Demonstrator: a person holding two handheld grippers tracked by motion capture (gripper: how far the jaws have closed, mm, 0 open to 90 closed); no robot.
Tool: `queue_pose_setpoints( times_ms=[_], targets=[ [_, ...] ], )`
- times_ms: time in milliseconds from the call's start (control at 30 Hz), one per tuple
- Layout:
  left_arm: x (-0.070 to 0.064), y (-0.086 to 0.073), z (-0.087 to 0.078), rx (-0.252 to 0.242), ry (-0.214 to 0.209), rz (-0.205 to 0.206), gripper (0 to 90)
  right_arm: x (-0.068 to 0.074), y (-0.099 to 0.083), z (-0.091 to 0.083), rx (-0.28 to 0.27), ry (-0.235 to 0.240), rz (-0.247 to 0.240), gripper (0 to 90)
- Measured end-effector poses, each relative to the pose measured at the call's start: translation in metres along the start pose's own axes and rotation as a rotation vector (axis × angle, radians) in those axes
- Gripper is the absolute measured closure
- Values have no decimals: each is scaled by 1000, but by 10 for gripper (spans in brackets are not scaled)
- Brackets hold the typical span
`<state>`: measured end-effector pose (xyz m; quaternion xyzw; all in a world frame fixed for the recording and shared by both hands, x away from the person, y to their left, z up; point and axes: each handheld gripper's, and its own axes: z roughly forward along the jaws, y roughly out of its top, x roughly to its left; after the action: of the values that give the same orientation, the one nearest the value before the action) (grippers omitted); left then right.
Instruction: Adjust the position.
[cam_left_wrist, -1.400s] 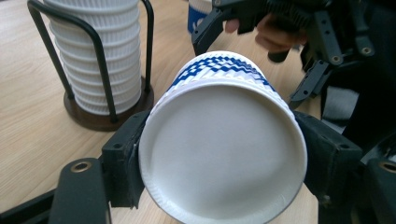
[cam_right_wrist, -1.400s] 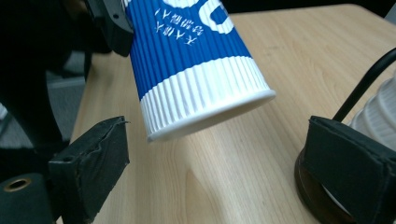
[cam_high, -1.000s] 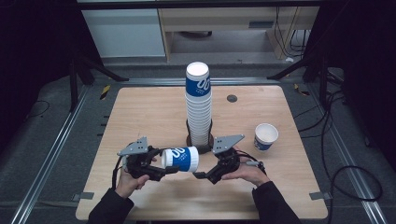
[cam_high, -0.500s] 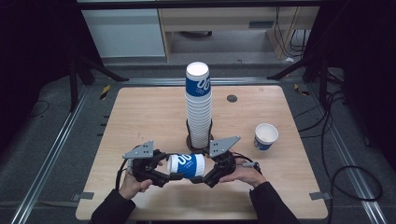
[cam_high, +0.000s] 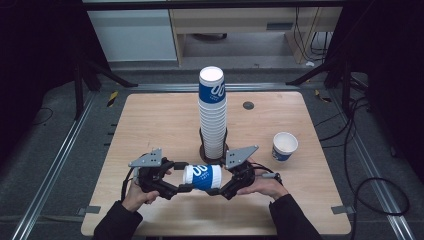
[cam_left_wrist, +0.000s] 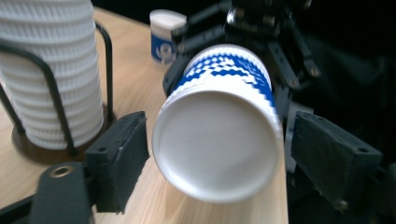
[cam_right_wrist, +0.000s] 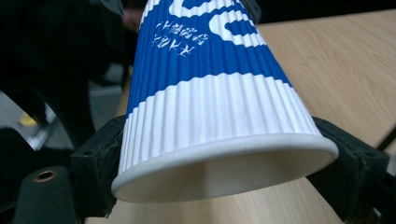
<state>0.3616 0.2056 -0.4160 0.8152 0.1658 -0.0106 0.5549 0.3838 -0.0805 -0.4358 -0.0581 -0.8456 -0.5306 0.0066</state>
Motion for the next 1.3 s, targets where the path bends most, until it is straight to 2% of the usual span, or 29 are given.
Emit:
queue_pose_setpoints(
  times_ms=[100,133,300,433,533,733,967,1033,1300],
  targets=[
    [2,-2,2,110,32,29,156,0,-2,2,80,-41,-33,150],
    [2,-4,4,138,56,43,150,0,-3,3,100,-47,-41,150],
    [0,-10,20,312,81,96,131,0,-9,12,183,-51,-57,150],
    [-4,-15,32,406,72,130,133,3,-11,21,245,-38,-78,150],
    [-6,-17,39,455,70,154,140,6,-12,28,284,-28,-95,150],
    [-11,-18,46,499,65,174,167,10,-11,38,328,-1,-119,150],
    [-13,-19,50,528,56,187,223,14,-9,41,326,15,-132,150],
    [-14,-20,51,531,56,189,258,13,-9,42,329,12,-138,151],
    [-13,-19,49,522,37,181,268,13,-9,41,319,21,-134,141]
  ],
)
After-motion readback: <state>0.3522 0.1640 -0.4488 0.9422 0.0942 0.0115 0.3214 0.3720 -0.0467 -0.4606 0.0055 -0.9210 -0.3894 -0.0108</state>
